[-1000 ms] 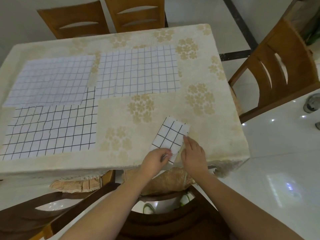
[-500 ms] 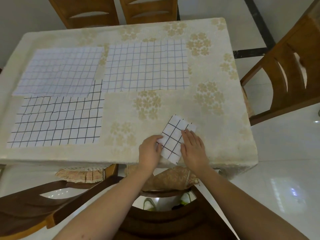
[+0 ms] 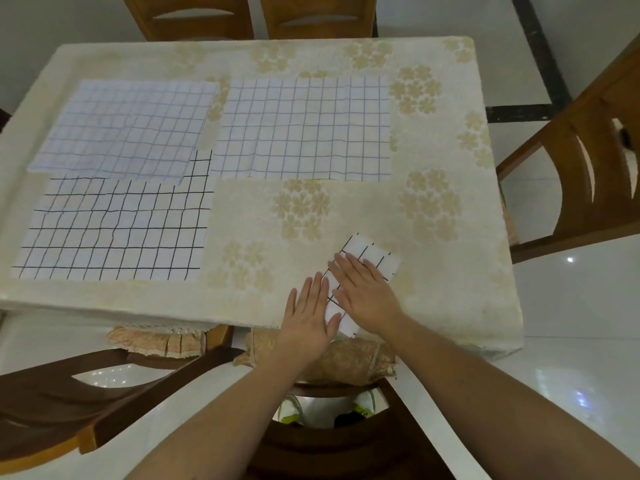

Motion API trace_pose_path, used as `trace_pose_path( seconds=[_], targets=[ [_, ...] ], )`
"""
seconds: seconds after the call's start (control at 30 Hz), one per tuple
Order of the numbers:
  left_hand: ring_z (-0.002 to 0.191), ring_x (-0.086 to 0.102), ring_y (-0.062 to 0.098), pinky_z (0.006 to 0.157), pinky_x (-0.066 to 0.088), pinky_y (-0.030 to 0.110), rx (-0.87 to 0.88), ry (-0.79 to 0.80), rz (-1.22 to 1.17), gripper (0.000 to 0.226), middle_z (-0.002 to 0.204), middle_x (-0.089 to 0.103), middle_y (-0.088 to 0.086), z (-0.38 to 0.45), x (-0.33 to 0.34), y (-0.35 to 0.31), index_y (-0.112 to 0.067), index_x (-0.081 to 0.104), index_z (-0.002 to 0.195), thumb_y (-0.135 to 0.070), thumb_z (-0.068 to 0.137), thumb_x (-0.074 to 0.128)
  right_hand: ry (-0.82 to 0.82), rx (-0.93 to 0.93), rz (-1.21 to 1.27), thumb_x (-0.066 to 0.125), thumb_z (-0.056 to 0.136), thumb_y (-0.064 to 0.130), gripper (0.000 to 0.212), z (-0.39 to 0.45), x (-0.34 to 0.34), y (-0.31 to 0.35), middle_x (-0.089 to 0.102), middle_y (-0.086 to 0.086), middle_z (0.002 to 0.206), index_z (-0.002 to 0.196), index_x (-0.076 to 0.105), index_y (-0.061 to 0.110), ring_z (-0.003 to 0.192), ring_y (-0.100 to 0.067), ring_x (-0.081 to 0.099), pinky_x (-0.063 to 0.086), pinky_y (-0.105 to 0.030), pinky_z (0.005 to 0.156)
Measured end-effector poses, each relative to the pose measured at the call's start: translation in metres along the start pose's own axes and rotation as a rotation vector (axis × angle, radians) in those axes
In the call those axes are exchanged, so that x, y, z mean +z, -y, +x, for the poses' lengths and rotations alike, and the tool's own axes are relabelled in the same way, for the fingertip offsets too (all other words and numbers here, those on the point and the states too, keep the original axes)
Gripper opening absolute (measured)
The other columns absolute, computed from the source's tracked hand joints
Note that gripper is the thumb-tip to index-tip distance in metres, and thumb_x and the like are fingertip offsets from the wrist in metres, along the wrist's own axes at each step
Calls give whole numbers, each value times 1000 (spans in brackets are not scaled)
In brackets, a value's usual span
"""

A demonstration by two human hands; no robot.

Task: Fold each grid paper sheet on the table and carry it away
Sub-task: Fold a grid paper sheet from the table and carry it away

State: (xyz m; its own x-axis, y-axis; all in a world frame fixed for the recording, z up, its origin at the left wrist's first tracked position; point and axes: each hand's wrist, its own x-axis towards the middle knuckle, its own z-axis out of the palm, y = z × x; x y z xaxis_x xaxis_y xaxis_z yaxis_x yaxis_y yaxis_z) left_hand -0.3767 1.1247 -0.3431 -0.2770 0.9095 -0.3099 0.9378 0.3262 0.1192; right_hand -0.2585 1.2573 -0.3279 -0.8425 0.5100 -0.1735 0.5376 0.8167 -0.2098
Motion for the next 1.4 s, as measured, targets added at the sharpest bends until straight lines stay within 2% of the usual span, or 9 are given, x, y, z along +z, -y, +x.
trace_pose_path(
  seconds=[0.33,0.43,0.5,0.6,0.83,0.97,1.07,1.23,1.4],
  targets=[
    [144,-27,17,119,-13,43,0,7,-40,68,158,-28,-1,-3,-5,-2,-20,-23,150,-55,100,8,59,130,-22,3,95,61,64,22,-5,-59,-5,6,162,153,0,34,149,-17,-4,-5,-40,119],
    [148,-14,19,121,-5,42,-6,0,-105,69,162,-15,0,0,-11,-3,-20,-10,154,-53,100,20,-15,264,28,26,99,54,63,30,-11,-66,8,-3,163,154,17,24,149,-23,4,2,-43,119],
    [147,15,25,117,15,44,-78,-105,-204,67,160,18,5,1,-19,-4,-18,19,154,-47,97,42,-132,353,119,44,98,45,56,29,-18,-69,29,-11,155,144,40,14,144,-28,23,14,-44,116],
    [127,39,25,100,32,40,-317,-198,-312,50,136,43,4,8,-31,-2,-24,49,132,-42,87,61,-289,403,213,59,93,31,38,19,-25,-71,52,-14,134,123,61,9,127,-33,44,30,-44,105],
    [111,44,23,95,33,38,-560,27,-438,17,116,43,-1,37,-51,5,-35,59,81,-46,80,72,-364,495,421,58,94,21,16,-5,-25,-50,61,-6,93,99,69,12,87,-29,57,45,-39,77],
    [82,58,22,72,48,35,-408,-3,-599,22,79,56,-8,39,-67,7,-29,50,73,-27,90,63,-182,655,728,45,99,36,30,-12,-30,-35,63,4,82,98,68,17,65,-10,56,44,-28,61],
    [68,53,21,54,36,31,-191,-227,-507,15,72,54,-2,35,-92,9,-19,50,79,-18,92,58,-94,860,1269,37,99,53,50,-14,-43,-29,69,-4,79,97,67,13,62,-13,63,44,-29,56],
    [91,51,24,63,42,30,260,-659,-157,6,95,64,7,31,-124,18,-10,60,91,-10,85,59,98,892,2204,23,87,76,87,-17,-53,-44,70,-20,109,114,59,1,99,-30,69,53,-39,77],
    [126,41,10,88,50,31,343,-321,-263,18,136,52,6,8,-84,34,-14,62,104,-16,86,64,101,938,2166,56,93,47,51,-15,-51,-53,68,-14,119,122,60,5,103,-27,67,57,-37,74]
  ],
)
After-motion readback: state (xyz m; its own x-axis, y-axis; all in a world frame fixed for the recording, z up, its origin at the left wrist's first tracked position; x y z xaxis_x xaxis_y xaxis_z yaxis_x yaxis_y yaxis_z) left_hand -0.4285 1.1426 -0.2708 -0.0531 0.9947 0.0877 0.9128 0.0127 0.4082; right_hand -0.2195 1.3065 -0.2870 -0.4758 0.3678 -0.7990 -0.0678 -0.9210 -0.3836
